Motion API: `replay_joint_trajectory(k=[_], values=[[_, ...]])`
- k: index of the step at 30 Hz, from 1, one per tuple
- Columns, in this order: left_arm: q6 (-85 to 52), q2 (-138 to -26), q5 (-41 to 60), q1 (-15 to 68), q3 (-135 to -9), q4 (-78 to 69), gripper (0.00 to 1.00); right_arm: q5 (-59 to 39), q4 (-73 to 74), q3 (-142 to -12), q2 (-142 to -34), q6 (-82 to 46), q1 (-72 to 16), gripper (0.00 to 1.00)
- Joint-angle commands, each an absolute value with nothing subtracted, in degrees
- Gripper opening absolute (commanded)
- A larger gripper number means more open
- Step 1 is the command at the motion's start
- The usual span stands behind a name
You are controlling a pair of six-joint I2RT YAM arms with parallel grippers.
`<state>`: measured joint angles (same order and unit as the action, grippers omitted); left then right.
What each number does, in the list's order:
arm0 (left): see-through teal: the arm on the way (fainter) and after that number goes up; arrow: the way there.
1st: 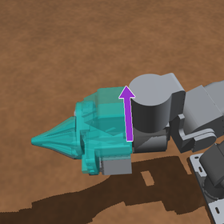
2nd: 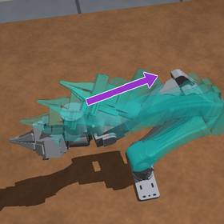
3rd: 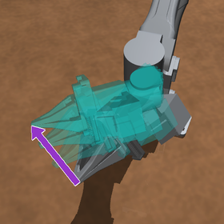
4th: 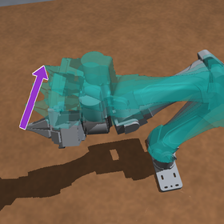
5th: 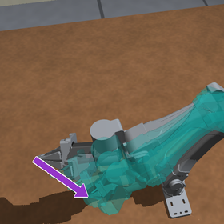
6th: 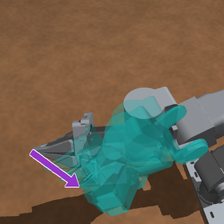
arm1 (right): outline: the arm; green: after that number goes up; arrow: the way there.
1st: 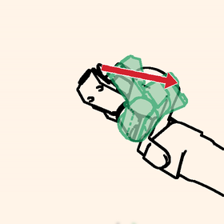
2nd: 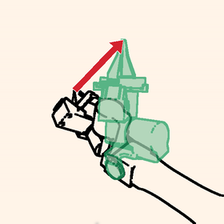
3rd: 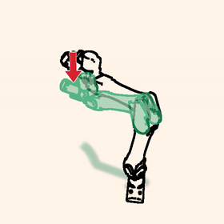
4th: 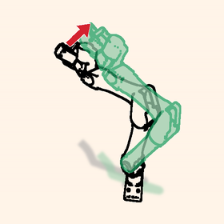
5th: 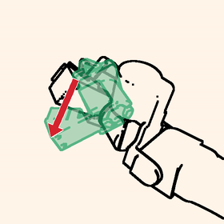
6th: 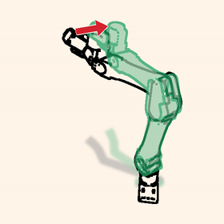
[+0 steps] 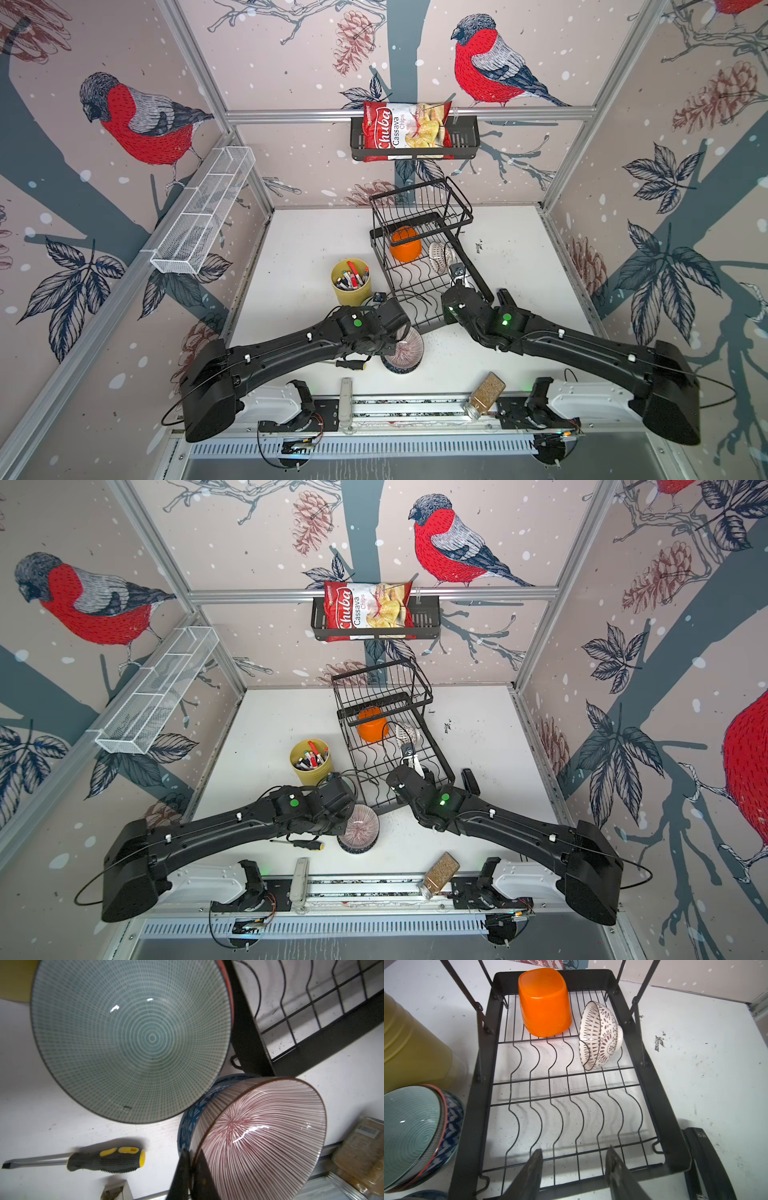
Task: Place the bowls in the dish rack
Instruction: 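Grip the rim of the pink-striped bowl with the left gripper, then lift the pink-striped bowl with the left gripper while the right gripper approaches it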
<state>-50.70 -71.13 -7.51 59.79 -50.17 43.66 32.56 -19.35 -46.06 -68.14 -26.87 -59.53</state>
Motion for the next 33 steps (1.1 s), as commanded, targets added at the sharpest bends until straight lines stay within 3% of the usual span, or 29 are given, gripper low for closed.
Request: replay_joint_trajectory(k=[1,8,21,33], values=[[-48.51,-69.16,-8.22,59.77,-49.99,38.29,0.00,29.92,-18.11,-46.65,-67.25,-25.62,-59.27,0.51],[-46.35,-66.00,-9.44,59.77,-50.80,35.39,0.00,27.92,-19.86,-48.09,-65.25,-23.83,-57.76,0.51],[-43.43,-67.83,-22.27,58.39,-55.43,33.12,0.00,16.18,-17.67,-49.75,-63.07,-21.96,-55.24,0.51],[-39.12,-71.62,-19.53,53.72,-56.43,26.86,0.00,11.31,-18.37,-54.46,-70.31,-22.54,-55.32,0.38]])
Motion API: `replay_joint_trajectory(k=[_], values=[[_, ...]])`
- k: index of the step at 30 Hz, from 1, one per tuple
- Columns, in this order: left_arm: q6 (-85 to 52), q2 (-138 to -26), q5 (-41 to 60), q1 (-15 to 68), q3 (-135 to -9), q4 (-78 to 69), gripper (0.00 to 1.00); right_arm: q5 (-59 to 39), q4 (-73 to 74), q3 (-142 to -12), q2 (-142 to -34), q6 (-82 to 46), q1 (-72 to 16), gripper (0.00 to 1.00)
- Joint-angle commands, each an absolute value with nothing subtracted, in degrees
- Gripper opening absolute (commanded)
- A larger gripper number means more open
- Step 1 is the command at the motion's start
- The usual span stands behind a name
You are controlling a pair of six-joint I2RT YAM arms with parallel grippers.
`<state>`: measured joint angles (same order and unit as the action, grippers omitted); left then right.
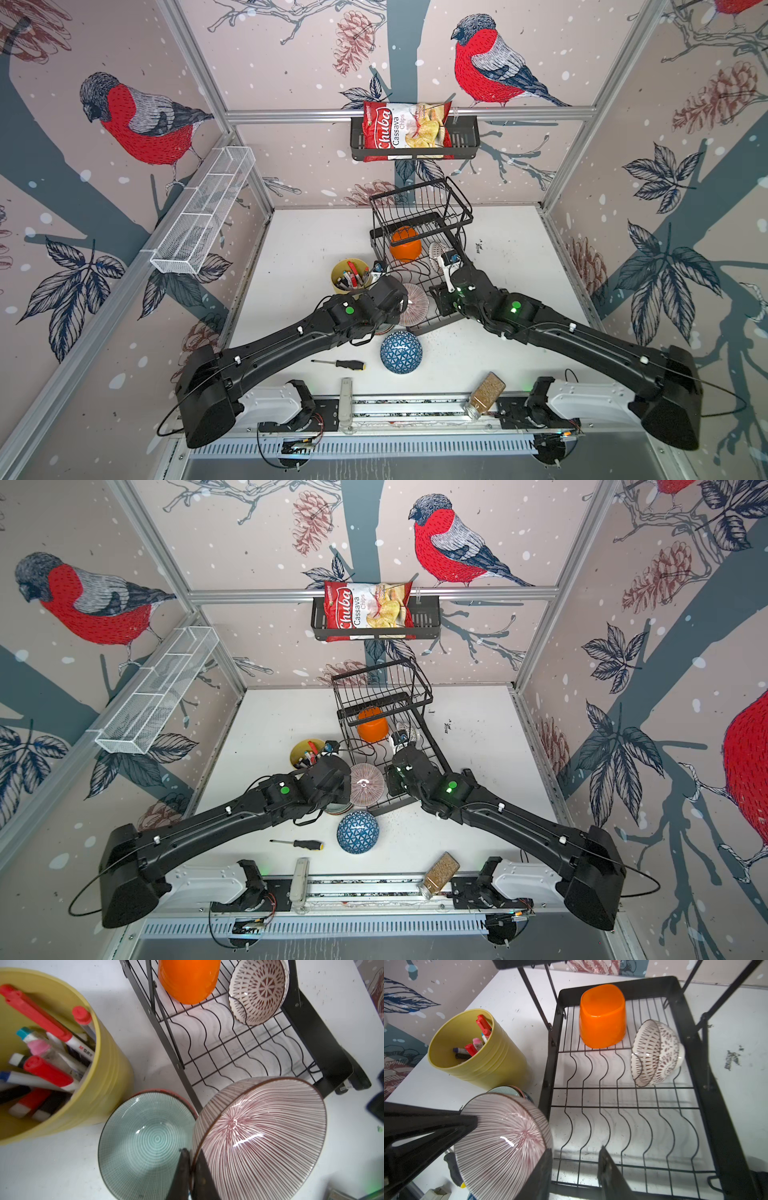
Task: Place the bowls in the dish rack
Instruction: 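Lift the pink-striped bowl with the left gripper while the right gripper approaches it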
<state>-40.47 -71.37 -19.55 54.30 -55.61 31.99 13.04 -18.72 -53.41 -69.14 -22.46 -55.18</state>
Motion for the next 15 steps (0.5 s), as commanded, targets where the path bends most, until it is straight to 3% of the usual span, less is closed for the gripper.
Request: replay_joint_trajectory(k=[1,10,15], values=[[-38.87,-71.72,-19.34,53.39,-56.46,26.47,0.00,10.97,-18.29,-54.82,-71.04,-22.50,-55.35,0.38],[-36.40,-72.48,-18.34,52.21,-56.86,24.48,0.00,12.19,-18.37,-56.90,-76.11,-22.77,-55.37,0.37],[-35.87,-73.51,-17.80,52.04,-58.44,23.83,0.00,14.29,-18.65,-58.08,-77.90,-23.12,-55.36,0.30]])
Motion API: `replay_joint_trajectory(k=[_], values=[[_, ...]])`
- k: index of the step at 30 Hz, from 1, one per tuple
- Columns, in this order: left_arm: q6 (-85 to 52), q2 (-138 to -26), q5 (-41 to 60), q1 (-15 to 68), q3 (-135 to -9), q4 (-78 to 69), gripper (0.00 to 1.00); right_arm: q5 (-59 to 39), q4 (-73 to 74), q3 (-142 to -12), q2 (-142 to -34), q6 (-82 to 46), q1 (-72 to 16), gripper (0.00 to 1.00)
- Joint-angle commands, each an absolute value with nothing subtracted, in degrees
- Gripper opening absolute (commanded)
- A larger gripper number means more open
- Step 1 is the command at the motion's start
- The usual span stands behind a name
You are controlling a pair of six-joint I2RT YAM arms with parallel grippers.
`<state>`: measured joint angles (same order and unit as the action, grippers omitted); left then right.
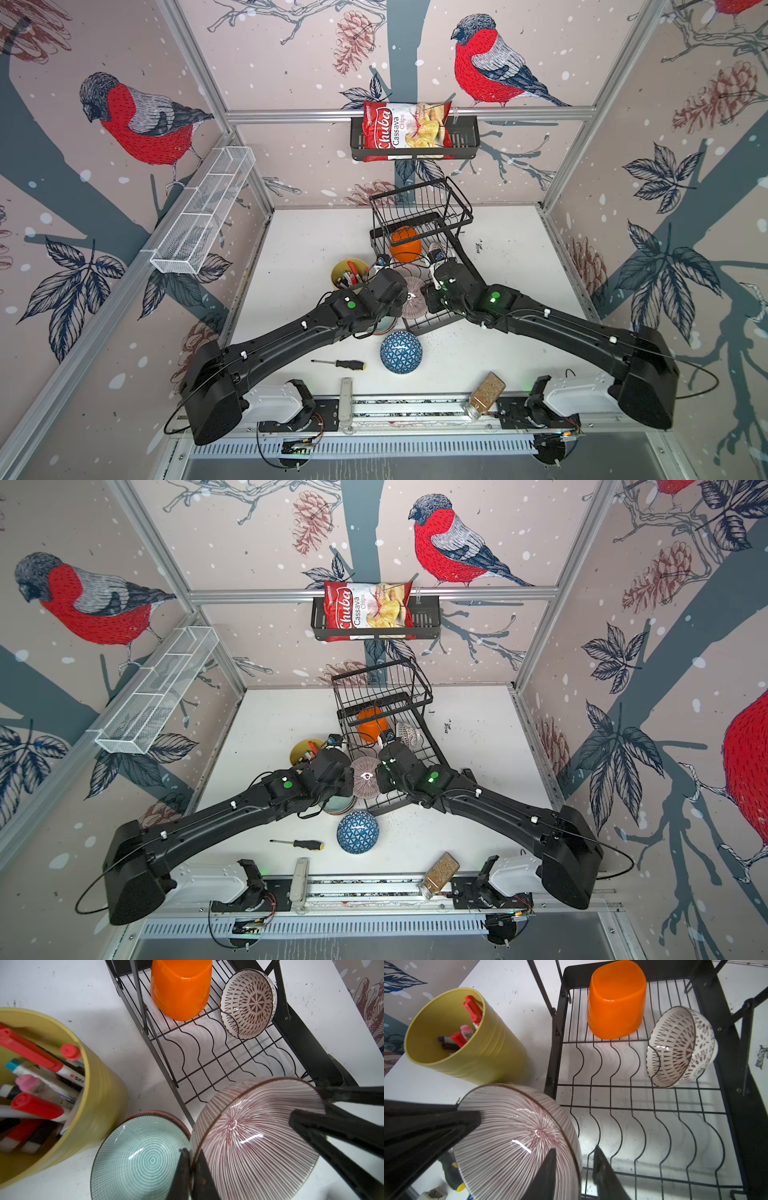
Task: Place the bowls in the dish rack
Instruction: 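Lift the pink-striped bowl with the left gripper while the right gripper approaches it, then close the right gripper on the pink-striped bowl while the left gripper releases and withdraws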
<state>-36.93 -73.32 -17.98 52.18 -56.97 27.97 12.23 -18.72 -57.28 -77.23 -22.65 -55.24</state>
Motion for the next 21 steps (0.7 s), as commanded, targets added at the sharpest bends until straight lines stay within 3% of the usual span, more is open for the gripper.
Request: replay_joint_trajectory(k=[1,21], values=[[-35.87,-73.65,-17.75,52.03,-58.40,23.74,0.00,14.53,-18.72,-58.25,-78.16,-23.15,-55.32,0.29],[-35.31,-74.47,-17.00,51.59,-57.68,22.71,0.00,19.42,-21.47,-62.39,-83.83,-23.16,-55.99,0.02]])
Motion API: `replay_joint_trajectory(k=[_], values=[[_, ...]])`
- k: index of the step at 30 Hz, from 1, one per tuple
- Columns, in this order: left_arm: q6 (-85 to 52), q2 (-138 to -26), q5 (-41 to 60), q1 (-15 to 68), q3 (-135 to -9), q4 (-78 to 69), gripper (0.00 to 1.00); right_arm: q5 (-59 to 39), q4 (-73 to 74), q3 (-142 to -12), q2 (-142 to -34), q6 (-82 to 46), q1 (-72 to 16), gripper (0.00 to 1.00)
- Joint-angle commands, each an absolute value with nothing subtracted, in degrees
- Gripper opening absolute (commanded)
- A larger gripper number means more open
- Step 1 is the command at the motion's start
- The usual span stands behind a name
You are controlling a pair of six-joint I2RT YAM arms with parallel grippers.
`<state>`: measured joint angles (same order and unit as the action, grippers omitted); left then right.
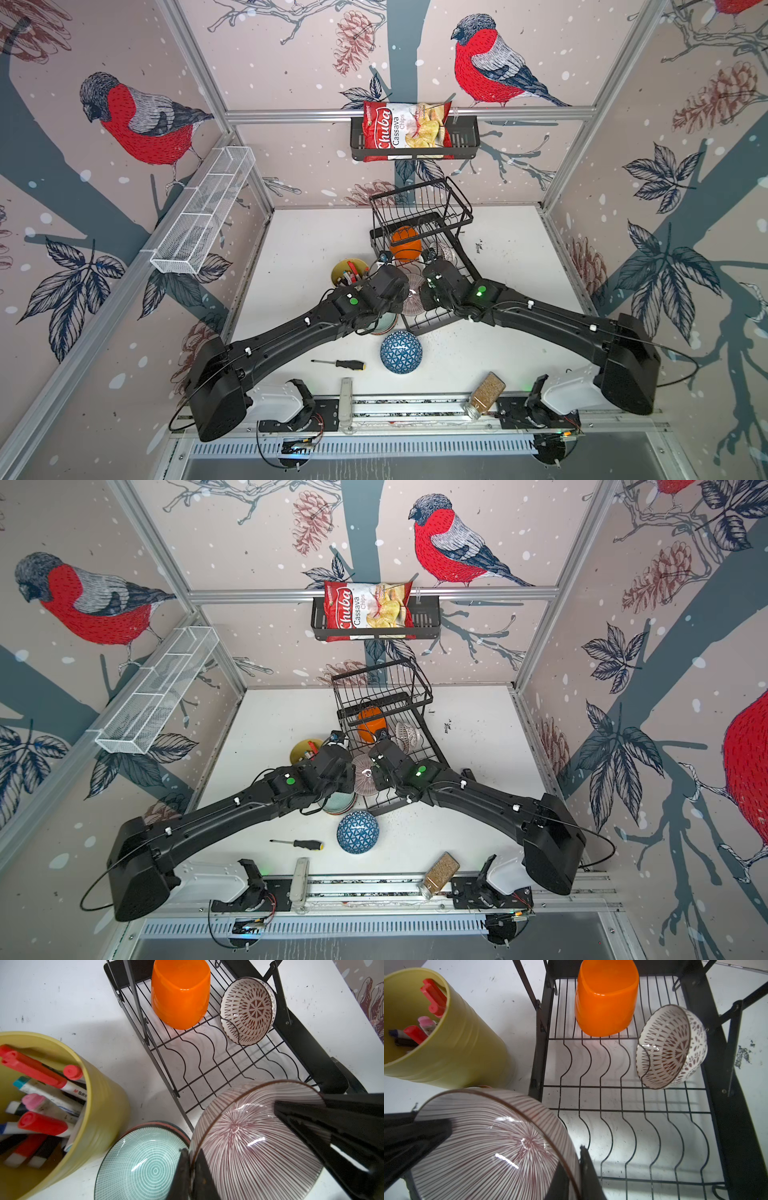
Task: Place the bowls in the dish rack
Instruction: 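Close the right gripper on the pink-striped bowl while the left gripper releases and withdraws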
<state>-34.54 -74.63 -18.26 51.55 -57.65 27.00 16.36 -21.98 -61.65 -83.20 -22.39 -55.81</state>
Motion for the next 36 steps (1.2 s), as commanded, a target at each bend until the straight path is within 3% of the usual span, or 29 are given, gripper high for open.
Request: replay_joint_trajectory(k=[1,4,7,10,12,14,36], values=[[-35.36,-74.44,-16.87,51.55,-57.53,22.54,0.00,19.48,-21.45,-62.46,-83.91,-23.22,-56.07,0.00],[-35.44,-74.03,-16.79,51.48,-57.48,22.12,0.10,19.86,-21.18,-62.67,-84.11,-23.39,-56.09,0.00],[-35.56,-73.27,-16.86,51.49,-56.16,21.94,0.38,20.45,-20.88,-62.69,-83.95,-23.56,-56.15,0.00],[-35.95,-72.19,-17.58,51.33,-55.25,21.89,0.73,21.31,-21.07,-62.92,-83.80,-23.25,-56.15,0.00],[-36.12,-71.03,-18.06,51.28,-54.46,21.73,0.88,22.00,-21.33,-63.02,-83.67,-23.02,-56.02,0.00],[-36.24,-69.84,-18.54,51.13,-53.94,21.71,0.95,22.56,-21.62,-63.19,-83.66,-22.87,-55.89,0.00],[-37.03,-55.78,-16.73,49.34,-43.89,15.20,0.96,42.28,-22.93,-68.21,-91.60,-17.35,-55.71,0.00]])
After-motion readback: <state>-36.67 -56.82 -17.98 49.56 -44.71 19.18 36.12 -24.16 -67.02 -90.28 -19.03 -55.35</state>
